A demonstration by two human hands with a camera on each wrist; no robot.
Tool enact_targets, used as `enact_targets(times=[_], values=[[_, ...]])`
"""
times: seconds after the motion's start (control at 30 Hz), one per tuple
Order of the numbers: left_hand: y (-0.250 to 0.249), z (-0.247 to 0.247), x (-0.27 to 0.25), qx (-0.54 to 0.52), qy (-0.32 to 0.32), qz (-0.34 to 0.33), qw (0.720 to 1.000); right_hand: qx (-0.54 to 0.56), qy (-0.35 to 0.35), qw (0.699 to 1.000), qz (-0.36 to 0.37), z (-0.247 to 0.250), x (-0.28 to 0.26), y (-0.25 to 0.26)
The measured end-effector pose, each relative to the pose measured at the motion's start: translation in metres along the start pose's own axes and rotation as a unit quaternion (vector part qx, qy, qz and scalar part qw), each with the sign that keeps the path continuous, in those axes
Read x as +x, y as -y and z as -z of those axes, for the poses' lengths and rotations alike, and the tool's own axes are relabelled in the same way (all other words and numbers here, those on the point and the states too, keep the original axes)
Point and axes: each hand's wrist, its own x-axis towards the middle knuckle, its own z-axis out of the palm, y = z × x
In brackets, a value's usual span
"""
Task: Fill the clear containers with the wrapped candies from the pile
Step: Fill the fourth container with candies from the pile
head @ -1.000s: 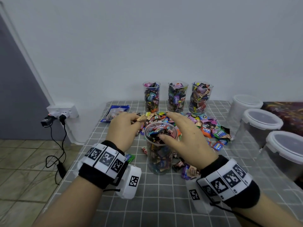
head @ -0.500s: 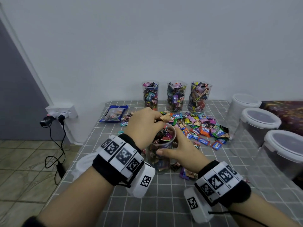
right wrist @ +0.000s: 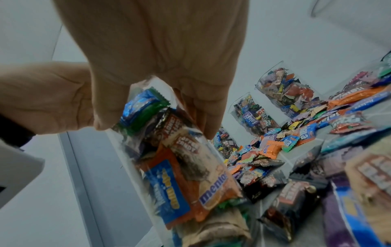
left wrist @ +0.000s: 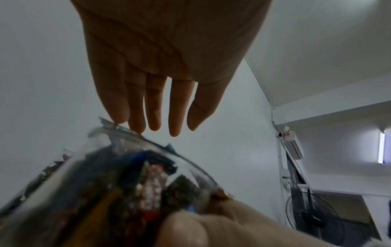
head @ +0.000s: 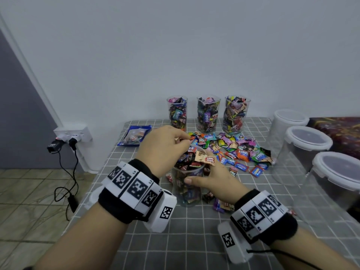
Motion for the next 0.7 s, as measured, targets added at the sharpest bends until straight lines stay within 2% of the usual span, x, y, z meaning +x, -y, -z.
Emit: enact_targets(times=[0.13, 0.23, 0.43, 0.5, 0.6, 0.7], values=[[-0.013, -0.012, -0.003, 0.085, 0.063, -0.033, 0.994, -0.008, -0.002, 1.0, 0.02, 0.001, 0.001, 0.001], [-0.017, -0.02, -0.004, 0.146, 0.08, -0.055, 0.984, -0.024, 0.007, 0.999, 0.02, 0.002, 0.0, 0.003], [-0.009, -0.024, 0.0, 0.187, 0.053, -0.043, 0.98, -0.006, 0.008, 1.0, -0.017, 0.003, -0.002, 0.002], [-0.006, -0.021, 0.0, 0.152, 0.039, -0.033, 0.987, -0.005, 0.011, 1.0, -0.014, 0.003, -0.003, 0.003], [-0.002, -0.011, 0.002, 0.069, -0.02, -0.014, 0.997, -0.01, 0.009, 1.0, -0.013, 0.004, -0.003, 0.004], [0.005, -0.001, 0.009, 0.057, -0.042, -0.001, 0.997, -0.013, 0.011, 1.0, -0.011, 0.004, -0.004, 0.004]])
